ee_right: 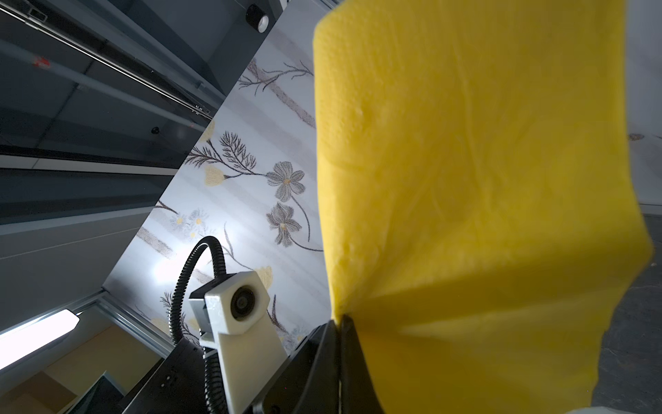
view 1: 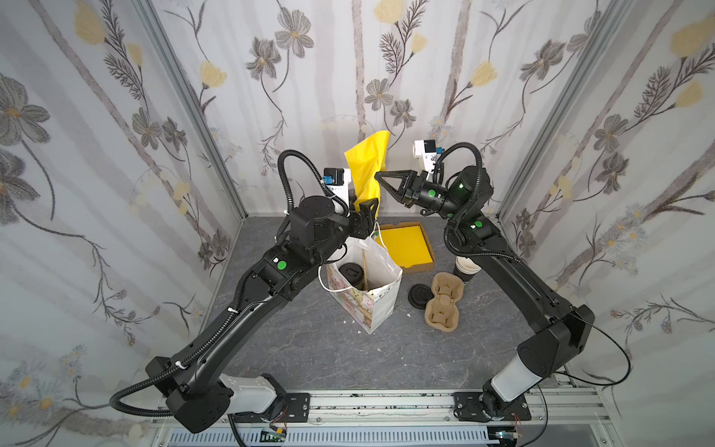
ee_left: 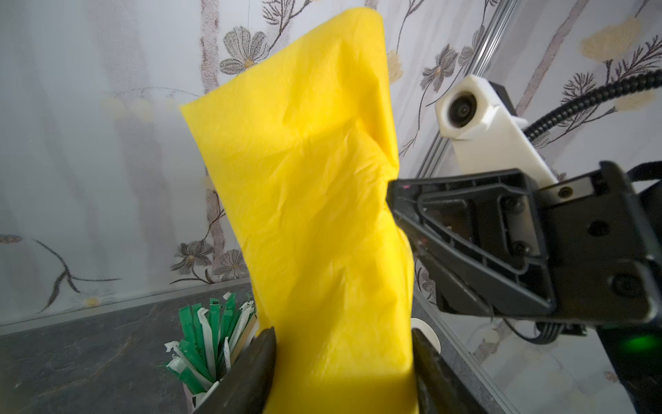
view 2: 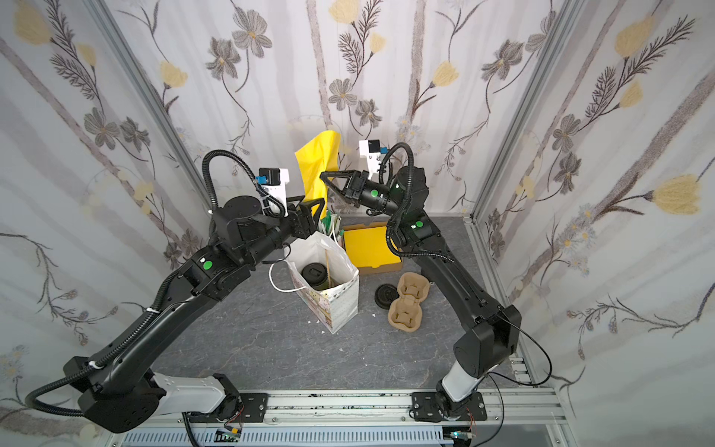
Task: Pack a coffee takeout order
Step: Fold the napkin.
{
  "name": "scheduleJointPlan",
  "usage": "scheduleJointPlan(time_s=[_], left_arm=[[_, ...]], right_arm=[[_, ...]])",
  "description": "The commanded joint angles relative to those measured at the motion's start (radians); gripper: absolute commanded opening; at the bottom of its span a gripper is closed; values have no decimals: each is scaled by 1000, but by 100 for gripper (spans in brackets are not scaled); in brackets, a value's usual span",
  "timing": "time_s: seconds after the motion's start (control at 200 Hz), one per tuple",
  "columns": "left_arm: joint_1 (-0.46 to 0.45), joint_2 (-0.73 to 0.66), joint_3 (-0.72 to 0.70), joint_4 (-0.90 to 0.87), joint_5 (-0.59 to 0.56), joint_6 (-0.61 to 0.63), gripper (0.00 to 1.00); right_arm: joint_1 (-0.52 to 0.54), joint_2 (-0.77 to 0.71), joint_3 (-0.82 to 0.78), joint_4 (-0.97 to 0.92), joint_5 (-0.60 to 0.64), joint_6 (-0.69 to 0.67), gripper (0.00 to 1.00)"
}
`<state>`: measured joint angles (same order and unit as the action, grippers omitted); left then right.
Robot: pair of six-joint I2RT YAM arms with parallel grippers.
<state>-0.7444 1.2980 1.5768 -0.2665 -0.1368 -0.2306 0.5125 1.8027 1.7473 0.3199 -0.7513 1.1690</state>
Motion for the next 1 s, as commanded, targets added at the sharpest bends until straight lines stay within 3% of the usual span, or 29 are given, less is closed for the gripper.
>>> scheduleJointPlan(time_s=[0.0,0.245,0.435,0.844,0.999], left_arm=[[0,-25,-18,4,18,47,61],[0,-2,2,19,45,61,61],[0,-9,-34,34,-34,102,59],[0,-35,-73,75,-13,204,0],[0,-36,-85,85,-15,249,0]], right_arm=[[9,17,36,-74,29,-41,0],[34,8,64,-138,71,-68,0],[49,-10,65,-172,86,-74,0],[54,-29,64,-212,82,-87,0],[54,-23,66,-212,80,-80,0]])
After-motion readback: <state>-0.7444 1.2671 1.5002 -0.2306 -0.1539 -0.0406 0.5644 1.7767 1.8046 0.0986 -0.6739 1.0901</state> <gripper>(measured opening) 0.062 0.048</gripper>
